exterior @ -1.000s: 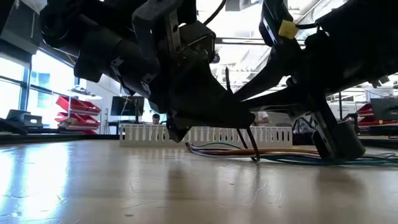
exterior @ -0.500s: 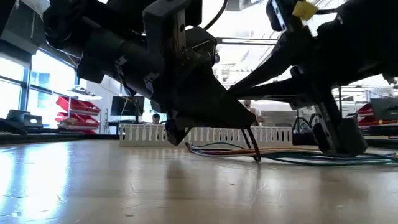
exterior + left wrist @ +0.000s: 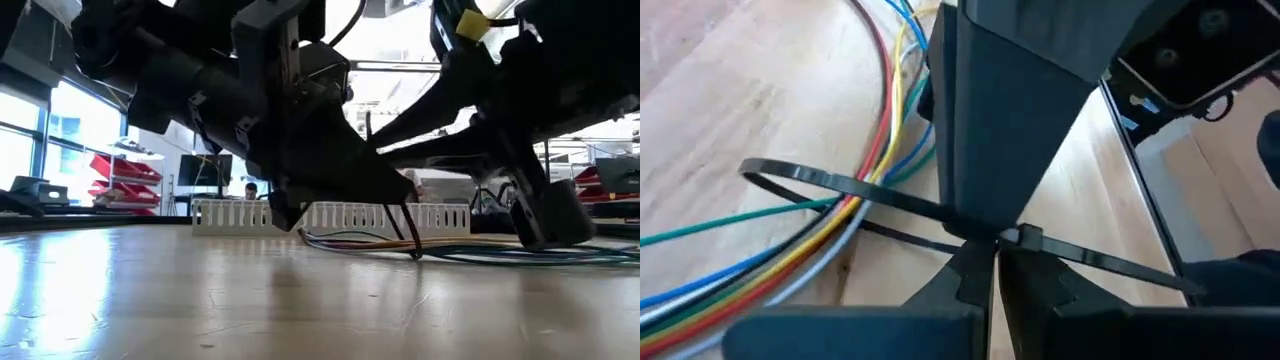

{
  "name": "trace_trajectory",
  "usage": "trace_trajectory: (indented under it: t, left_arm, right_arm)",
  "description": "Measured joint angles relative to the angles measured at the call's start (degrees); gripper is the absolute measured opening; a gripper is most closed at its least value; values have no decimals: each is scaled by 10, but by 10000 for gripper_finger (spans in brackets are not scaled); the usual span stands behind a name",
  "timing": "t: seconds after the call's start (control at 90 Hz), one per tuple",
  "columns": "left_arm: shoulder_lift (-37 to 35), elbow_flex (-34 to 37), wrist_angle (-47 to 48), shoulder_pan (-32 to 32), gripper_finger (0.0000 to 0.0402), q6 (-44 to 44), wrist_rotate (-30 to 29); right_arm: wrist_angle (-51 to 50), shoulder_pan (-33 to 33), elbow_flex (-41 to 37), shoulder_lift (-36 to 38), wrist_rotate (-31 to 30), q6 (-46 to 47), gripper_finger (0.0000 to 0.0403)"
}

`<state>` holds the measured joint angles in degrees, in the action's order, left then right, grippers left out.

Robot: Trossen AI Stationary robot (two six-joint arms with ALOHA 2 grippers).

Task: Ziptie cables
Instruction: Wrap the cable wires with black ziptie

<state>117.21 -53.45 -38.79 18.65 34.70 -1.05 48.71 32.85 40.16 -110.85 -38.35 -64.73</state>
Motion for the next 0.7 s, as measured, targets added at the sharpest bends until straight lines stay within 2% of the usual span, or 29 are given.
trace_trajectory:
  t: [0.133,0.267,0.378,0.544,0.7]
  left_arm:
    - [0,0,0,0,0,-3,3]
    - [0,0,0,0,0,-4,4]
    - [0,0,0,0,0,-4,4]
    - [0,0,0,0,0,-4,4]
    - [0,0,4,0,0,-4,5]
  right_arm:
    - [0,-15,0,0,-7,35,96]
    - [-12,-31,0,0,-2,49,102]
    - [-34,-38,0,0,14,58,78]
    - [-41,-39,0,1,26,77,12]
    - [-41,-39,0,1,23,74,2]
